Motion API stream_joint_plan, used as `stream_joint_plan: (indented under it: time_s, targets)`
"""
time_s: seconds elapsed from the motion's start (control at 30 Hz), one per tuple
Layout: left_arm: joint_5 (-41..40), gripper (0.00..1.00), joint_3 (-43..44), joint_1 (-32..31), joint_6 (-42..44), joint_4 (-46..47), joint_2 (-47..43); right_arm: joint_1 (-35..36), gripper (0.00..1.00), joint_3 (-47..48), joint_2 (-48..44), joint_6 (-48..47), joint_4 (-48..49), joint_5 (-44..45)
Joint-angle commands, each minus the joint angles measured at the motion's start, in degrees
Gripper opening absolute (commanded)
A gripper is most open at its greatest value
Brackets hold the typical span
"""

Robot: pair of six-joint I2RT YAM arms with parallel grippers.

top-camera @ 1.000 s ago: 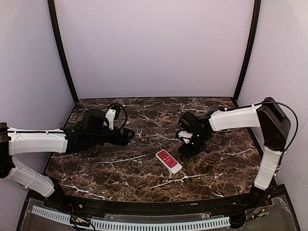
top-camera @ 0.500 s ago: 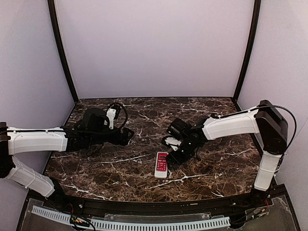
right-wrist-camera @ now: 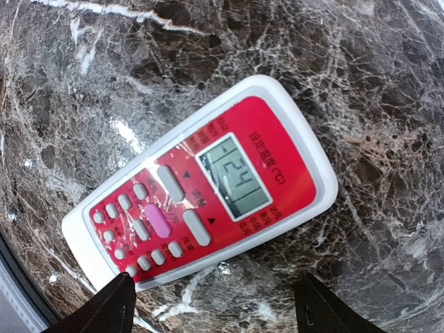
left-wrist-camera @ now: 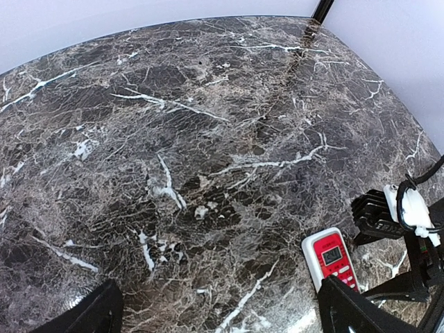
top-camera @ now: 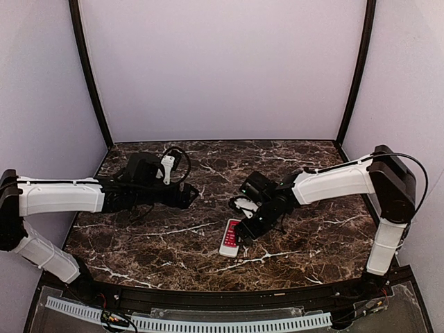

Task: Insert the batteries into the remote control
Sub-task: Move the remote control to the center of the board.

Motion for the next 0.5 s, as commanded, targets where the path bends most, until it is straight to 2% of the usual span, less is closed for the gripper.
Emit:
stream_joint_plan:
  time_s: [0.0, 0.13, 0.47]
  targets:
    - [1.52, 0.99, 1.8, 0.18, 0.47, -1.88, 0.52, -2.38, 0.79, -3.82, -0.16, 0.07, -1.68, -0.73]
    - [1.63, 0.99, 1.98, 0.18, 0.81, -1.67, 0.96, -4.43, 0.78, -4.41, -1.09, -0.89, -1.59, -0.12]
    - [0.35, 0.98, 1.6, 0.18, 1.31, -1.99, 1.19, -4.57, 0.79, 0.06, 3.9, -2.51, -4.26, 9.36]
